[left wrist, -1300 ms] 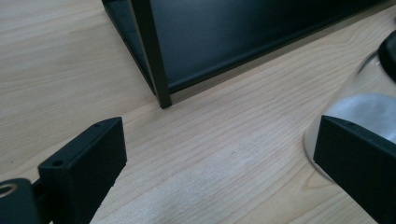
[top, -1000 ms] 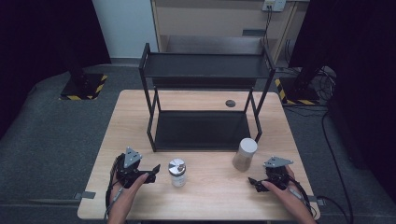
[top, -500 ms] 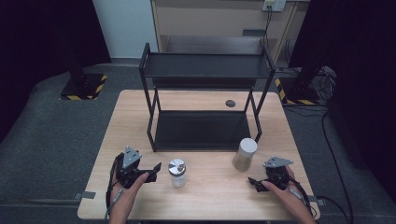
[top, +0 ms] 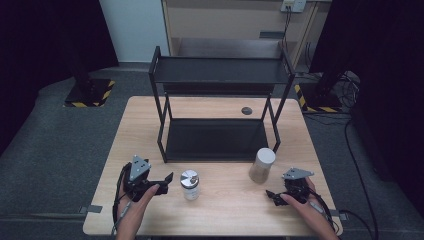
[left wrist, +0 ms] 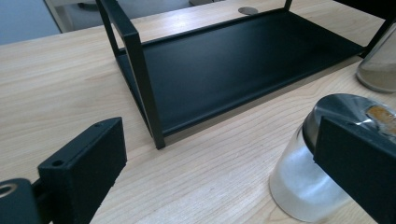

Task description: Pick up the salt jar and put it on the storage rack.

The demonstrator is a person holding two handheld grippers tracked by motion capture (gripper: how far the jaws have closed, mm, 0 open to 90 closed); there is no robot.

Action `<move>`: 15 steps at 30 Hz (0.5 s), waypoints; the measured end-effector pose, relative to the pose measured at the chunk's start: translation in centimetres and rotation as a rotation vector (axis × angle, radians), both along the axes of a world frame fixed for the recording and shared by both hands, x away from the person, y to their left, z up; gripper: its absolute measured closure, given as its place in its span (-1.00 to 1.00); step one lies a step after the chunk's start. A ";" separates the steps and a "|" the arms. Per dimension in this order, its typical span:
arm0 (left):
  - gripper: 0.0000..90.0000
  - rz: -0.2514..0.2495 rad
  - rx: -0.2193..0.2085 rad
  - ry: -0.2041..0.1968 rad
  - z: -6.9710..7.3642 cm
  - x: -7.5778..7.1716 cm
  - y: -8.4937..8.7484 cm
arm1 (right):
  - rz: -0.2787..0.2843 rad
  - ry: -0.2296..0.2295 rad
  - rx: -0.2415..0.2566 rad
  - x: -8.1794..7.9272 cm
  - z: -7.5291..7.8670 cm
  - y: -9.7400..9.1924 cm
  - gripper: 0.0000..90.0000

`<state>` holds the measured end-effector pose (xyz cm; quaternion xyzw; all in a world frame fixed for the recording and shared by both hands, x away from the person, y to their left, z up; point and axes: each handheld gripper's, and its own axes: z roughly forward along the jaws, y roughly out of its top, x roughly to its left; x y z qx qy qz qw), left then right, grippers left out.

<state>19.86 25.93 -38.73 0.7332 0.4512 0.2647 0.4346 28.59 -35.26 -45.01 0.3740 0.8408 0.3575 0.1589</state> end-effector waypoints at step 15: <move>-0.98 -0.046 -0.008 -0.032 1.1 -0.6 -0.9 | 0.000 0.000 0.000 0.0 0.0 0.0 -0.97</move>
